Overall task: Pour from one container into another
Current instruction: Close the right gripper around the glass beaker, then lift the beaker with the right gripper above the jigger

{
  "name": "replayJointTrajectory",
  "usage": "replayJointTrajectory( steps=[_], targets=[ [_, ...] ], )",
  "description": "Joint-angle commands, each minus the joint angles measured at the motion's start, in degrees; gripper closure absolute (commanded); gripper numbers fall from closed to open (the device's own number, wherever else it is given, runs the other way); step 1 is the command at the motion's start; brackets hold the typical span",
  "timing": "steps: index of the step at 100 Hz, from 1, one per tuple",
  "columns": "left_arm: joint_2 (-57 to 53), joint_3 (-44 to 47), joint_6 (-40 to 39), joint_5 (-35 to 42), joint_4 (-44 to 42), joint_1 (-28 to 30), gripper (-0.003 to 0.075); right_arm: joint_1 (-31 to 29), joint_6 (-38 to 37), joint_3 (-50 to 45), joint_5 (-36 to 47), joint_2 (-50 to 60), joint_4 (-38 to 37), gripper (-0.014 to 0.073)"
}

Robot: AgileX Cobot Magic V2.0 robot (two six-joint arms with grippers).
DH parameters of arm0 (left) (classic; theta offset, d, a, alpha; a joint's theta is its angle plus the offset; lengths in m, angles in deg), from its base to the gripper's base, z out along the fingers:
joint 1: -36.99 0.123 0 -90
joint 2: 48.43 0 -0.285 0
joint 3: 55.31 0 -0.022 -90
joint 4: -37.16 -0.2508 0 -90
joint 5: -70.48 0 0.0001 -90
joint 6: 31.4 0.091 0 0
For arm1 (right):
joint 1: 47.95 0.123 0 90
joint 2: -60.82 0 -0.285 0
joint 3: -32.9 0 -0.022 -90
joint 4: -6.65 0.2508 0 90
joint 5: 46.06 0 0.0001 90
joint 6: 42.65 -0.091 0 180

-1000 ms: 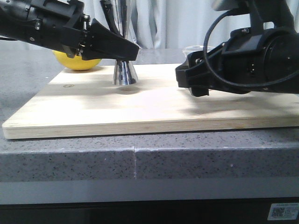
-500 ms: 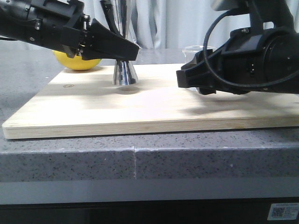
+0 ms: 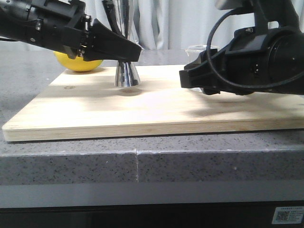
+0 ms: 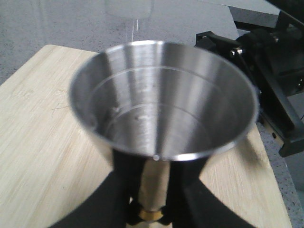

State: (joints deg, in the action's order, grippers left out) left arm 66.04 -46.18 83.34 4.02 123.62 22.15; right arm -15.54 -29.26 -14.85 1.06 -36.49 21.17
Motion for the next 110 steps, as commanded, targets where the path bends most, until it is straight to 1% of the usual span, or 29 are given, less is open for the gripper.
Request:
replayJointTrajectory(
  steps=[1,31,39,44,62,85,110],
  targets=[
    [-3.1,-1.6,-0.7,-6.3,3.9,-0.5,0.0739,0.1,0.1,1.6,4.5,2.9,-1.1,0.0429],
    [-3.1,-1.6,-0.7,-6.3,3.9,-1.8,0.0739,0.1,0.1,1.6,0.9,7.9,-1.1,0.043],
    [-3.1,-1.6,-0.7,-6.3,3.9,-2.2,0.0739,0.1,2.2,1.7,-0.7,10.1,-1.1,0.043],
    [-3.1,-1.6,-0.7,-6.3,3.9,-2.5,0.0739,0.1,4.2,2.1,-3.2,11.6,-1.1,0.043],
    [-3.1,-1.6,-0.7,-6.3,3.9,-3.2,0.0739,-0.5,7.5,4.7,-10.8,15.8,-1.3,0.043],
    [-3.5,-1.6,-0.7,-6.3,3.1,-4.6,0.0739,-0.5,14.9,11.4,-22.3,19.3,-1.9,0.043],
    [-4.6,-1.6,-1.9,-6.3,2.0,-5.1,0.0739,-0.5,17.1,17.7,-28.1,19.3,-4.9,0.043]
  ],
)
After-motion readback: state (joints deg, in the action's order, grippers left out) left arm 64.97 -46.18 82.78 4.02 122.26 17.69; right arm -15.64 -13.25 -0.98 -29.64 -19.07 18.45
